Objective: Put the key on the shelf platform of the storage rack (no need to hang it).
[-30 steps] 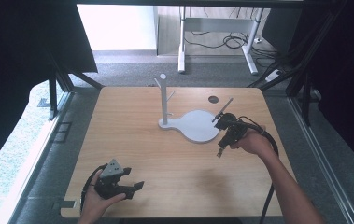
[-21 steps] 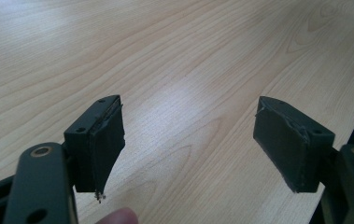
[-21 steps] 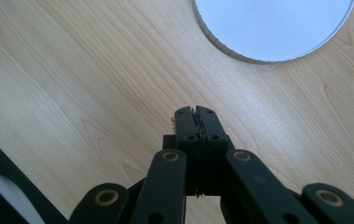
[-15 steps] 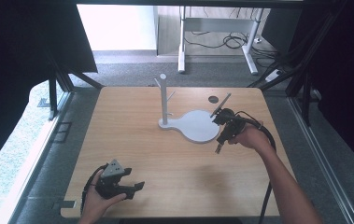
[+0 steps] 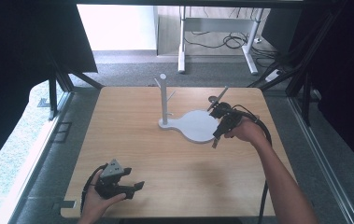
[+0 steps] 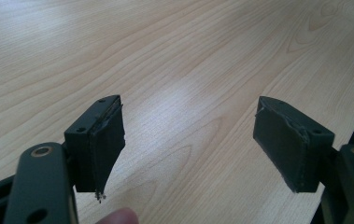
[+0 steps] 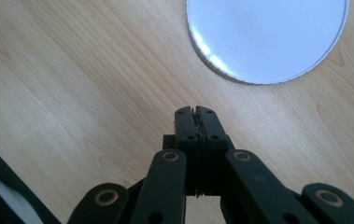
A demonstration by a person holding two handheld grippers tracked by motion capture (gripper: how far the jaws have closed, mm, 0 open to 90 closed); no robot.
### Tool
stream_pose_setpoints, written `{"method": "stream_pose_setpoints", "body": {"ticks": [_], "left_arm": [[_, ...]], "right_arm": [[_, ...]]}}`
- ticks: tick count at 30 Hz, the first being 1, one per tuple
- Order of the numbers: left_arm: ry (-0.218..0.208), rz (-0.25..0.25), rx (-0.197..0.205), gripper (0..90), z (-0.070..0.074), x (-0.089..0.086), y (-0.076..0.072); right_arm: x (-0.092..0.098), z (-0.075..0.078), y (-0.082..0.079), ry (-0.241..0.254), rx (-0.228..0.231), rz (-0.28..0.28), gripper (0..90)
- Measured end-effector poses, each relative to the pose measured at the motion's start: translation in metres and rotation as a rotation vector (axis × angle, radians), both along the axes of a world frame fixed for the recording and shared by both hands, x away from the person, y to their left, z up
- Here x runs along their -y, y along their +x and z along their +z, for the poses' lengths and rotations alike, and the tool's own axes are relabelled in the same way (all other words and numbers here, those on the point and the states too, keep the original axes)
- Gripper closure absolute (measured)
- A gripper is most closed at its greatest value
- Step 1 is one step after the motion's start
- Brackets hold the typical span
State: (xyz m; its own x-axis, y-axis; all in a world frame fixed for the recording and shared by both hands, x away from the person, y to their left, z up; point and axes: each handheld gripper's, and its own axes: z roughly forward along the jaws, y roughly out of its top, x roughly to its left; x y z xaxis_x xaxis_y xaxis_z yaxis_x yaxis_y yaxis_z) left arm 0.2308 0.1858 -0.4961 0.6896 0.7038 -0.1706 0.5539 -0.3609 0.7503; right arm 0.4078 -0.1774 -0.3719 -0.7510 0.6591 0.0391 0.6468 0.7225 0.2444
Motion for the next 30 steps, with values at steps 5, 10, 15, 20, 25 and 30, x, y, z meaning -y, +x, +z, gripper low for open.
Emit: {"method": "stream_pose_setpoints", "body": {"ticks": [5, 10, 15, 20, 25, 30], "left_arm": [[0.0, 0.002, 0.0, 25.0, 0.0, -0.001, 0.0], [-0.002, 0.003, 0.002, 25.0, 0.001, -0.002, 0.0], [-0.003, 0.004, 0.004, 25.0, 0.002, -0.003, 0.0], [-0.004, 0.006, 0.005, 25.1, 0.002, -0.004, 0.0], [-0.007, 0.006, 0.004, 25.1, 0.002, -0.004, 0.0], [-0.008, 0.01, 0.005, 25.1, 0.002, -0.006, 0.0]], "right_arm": [[-0.007, 0.003, 0.004, -0.008, 0.003, 0.011, 89.9], [-0.012, 0.007, 0.008, -0.013, 0.01, 0.019, 89.9], [-0.015, 0.009, 0.011, -0.011, 0.008, 0.009, 89.9], [-0.018, 0.008, 0.014, -0.01, 0.011, 0.017, 89.9], [-0.022, 0.008, 0.018, -0.021, 0.014, 0.012, 90.0], [-0.026, 0.005, 0.023, -0.029, 0.008, 0.008, 89.9]]}}
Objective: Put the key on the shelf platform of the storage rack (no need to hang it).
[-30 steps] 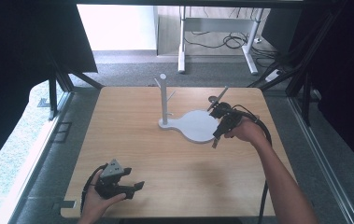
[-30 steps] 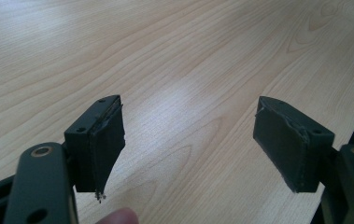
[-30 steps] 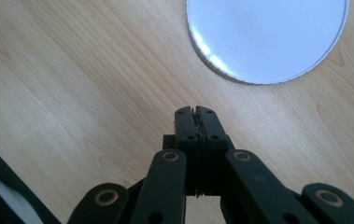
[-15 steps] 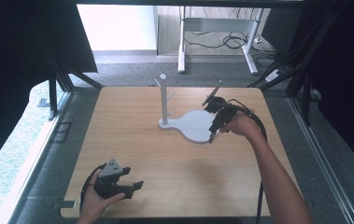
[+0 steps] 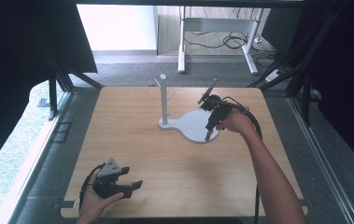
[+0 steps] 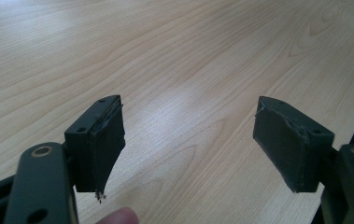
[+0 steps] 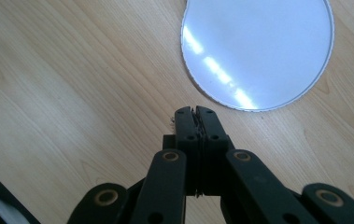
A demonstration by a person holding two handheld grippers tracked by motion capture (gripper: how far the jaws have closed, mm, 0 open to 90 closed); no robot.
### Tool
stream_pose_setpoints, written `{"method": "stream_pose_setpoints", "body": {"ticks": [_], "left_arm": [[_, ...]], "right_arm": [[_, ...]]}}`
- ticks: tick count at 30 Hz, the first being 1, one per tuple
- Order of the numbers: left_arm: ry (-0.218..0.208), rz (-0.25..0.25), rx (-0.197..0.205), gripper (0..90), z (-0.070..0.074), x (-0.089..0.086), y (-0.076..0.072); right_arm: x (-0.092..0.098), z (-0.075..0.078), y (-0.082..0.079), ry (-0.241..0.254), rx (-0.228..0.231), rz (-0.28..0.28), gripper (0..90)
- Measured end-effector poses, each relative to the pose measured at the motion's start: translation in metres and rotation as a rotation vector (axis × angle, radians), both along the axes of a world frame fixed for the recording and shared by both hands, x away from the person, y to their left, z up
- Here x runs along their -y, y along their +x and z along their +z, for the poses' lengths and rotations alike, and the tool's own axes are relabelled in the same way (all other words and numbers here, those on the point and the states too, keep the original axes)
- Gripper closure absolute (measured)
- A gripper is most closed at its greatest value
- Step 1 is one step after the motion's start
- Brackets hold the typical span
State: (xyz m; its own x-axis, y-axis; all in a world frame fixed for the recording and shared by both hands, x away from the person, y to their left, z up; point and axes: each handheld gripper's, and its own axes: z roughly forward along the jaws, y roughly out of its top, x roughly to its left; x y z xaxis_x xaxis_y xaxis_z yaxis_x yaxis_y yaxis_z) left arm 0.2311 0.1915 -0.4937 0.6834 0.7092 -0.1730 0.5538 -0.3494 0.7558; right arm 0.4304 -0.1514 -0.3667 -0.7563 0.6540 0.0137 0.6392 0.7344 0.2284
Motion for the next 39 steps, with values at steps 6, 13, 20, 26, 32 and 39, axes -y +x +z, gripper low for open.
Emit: {"method": "stream_pose_setpoints", "body": {"ticks": [6, 13, 20, 26, 32, 39], "left_arm": [[0.0, 0.0, 0.0, 25.1, 0.0, -0.001, 0.0], [-0.002, -0.009, -0.01, 25.2, 0.0, 0.0, 0.0], [-0.002, -0.004, -0.01, 25.4, 0.001, -0.001, 0.0], [-0.002, -0.005, -0.008, 25.4, 0.001, 0.001, 0.0], [-0.001, -0.006, -0.009, 25.5, 0.0, 0.004, -0.001], [0.001, -0.013, -0.011, 25.4, -0.001, 0.007, -0.001]], "right_arm": [[-0.001, -0.003, 0.007, 0.005, -0.003, -0.008, 89.9], [-0.006, -0.009, 0.013, 0.01, -0.007, -0.002, 89.9], [-0.007, -0.013, 0.021, 0.025, -0.01, -0.011, 89.9], [-0.009, -0.018, 0.027, 0.022, -0.012, -0.022, 89.8], [-0.011, -0.021, 0.034, 0.026, -0.015, -0.047, 89.9], [-0.009, -0.025, 0.044, 0.023, -0.015, -0.067, 89.9]]}}
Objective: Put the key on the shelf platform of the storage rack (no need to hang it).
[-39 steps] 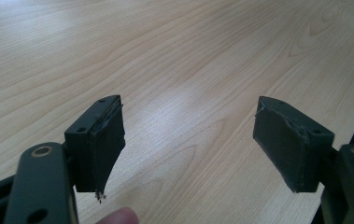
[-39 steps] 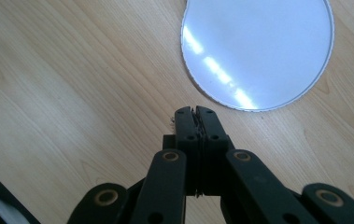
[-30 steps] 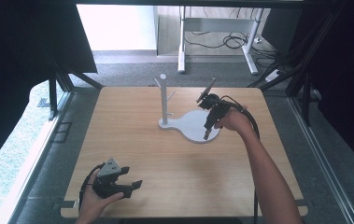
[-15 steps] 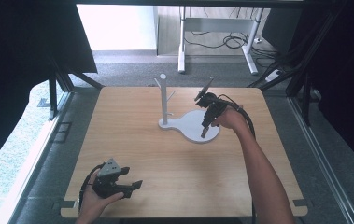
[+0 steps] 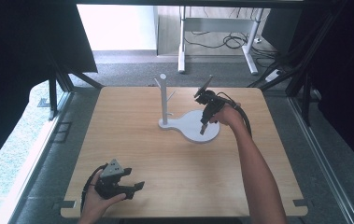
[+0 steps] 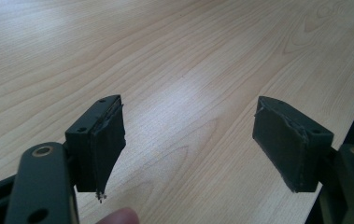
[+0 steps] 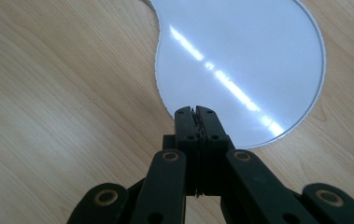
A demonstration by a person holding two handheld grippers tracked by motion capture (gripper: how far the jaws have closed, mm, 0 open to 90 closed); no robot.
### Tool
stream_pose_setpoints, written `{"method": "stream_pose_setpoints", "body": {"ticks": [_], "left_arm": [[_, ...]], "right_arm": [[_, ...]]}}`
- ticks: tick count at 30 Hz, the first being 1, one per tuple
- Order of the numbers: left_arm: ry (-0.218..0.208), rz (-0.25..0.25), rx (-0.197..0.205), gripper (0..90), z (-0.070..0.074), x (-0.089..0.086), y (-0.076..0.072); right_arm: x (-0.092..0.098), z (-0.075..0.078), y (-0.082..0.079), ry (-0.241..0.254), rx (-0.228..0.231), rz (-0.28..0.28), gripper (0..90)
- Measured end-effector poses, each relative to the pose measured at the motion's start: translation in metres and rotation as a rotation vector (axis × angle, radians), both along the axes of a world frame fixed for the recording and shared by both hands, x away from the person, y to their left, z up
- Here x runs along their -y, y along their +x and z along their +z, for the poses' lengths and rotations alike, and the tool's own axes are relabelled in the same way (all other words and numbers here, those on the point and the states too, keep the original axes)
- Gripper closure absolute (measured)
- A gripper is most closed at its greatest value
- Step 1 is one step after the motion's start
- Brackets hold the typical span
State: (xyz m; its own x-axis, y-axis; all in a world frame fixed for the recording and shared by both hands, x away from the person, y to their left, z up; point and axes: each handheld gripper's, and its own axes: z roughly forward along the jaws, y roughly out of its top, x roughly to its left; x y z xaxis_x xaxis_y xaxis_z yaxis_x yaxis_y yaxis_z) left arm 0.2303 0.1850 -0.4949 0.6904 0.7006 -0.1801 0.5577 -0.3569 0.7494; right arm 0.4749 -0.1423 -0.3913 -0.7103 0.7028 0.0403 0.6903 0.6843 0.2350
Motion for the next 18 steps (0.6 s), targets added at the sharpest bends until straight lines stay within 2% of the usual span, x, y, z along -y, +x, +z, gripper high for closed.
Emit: {"method": "stream_pose_setpoints", "body": {"ticks": [14, 18], "left_arm": [[0.0, -0.004, 0.002, 25.4, 0.001, 0.0, 0.0], [0.0, -0.006, 0.0, 25.4, 0.001, 0.0, 0.0]], "right_arm": [[-0.008, -0.004, 0.015, -0.013, 0.005, -0.022, 89.8], [-0.012, -0.008, 0.018, -0.02, 0.023, -0.028, 89.8]]}}
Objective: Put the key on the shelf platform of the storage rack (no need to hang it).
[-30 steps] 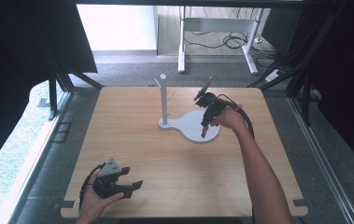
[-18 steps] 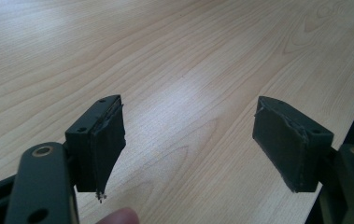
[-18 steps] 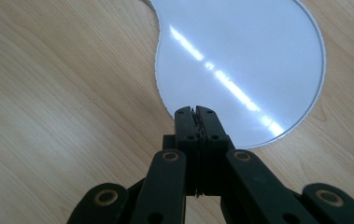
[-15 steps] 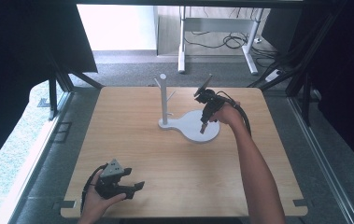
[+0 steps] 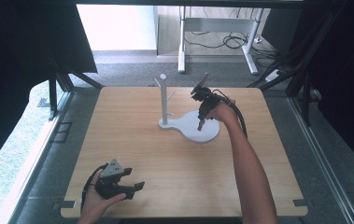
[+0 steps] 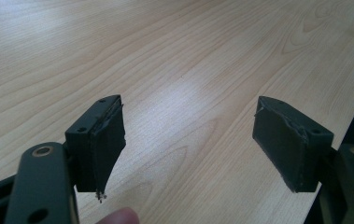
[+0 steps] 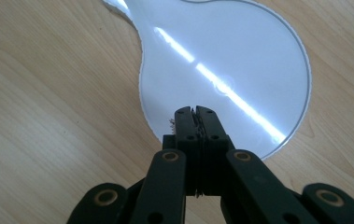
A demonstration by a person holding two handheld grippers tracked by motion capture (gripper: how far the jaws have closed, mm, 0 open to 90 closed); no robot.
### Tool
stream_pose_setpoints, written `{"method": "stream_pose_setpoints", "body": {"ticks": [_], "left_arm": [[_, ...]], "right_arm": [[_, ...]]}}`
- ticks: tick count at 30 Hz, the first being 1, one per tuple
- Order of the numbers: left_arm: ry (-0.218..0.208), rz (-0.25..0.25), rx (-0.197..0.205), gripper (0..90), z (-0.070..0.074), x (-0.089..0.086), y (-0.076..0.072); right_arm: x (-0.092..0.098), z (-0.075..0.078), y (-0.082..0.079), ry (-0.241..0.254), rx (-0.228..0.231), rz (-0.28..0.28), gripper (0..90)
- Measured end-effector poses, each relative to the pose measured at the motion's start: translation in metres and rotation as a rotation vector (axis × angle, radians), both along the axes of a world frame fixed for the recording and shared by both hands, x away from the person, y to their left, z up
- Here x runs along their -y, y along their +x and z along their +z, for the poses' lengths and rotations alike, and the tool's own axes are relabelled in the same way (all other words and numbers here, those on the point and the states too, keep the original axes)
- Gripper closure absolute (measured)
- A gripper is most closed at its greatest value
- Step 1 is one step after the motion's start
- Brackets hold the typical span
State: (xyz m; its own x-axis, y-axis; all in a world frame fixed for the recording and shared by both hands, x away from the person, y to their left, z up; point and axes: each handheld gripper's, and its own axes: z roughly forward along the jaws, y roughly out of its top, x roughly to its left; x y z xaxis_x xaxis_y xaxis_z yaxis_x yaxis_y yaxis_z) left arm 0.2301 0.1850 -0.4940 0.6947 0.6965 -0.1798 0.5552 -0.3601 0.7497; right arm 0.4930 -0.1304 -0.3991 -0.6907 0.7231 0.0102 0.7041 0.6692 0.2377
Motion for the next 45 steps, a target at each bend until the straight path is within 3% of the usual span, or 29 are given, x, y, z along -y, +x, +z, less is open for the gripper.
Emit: {"method": "stream_pose_setpoints", "body": {"ticks": [10, 20, 45], "left_arm": [[-0.004, 0.002, 0.009, 25.5, 0.002, -0.002, 0.0], [-0.001, 0.001, 0.009, 25.4, 0.002, -0.002, 0.0], [0.002, -0.001, 0.004, 25.4, 0.001, -0.002, 0.0]], "right_arm": [[-0.007, -0.019, 0.008, -0.001, -0.022, 0.002, 89.7], [-0.01, -0.033, 0.011, -0.002, 0.003, -0.006, 89.7], [0.005, -0.06, 0.023, -0.008, 0.005, -0.063, 89.3]]}}
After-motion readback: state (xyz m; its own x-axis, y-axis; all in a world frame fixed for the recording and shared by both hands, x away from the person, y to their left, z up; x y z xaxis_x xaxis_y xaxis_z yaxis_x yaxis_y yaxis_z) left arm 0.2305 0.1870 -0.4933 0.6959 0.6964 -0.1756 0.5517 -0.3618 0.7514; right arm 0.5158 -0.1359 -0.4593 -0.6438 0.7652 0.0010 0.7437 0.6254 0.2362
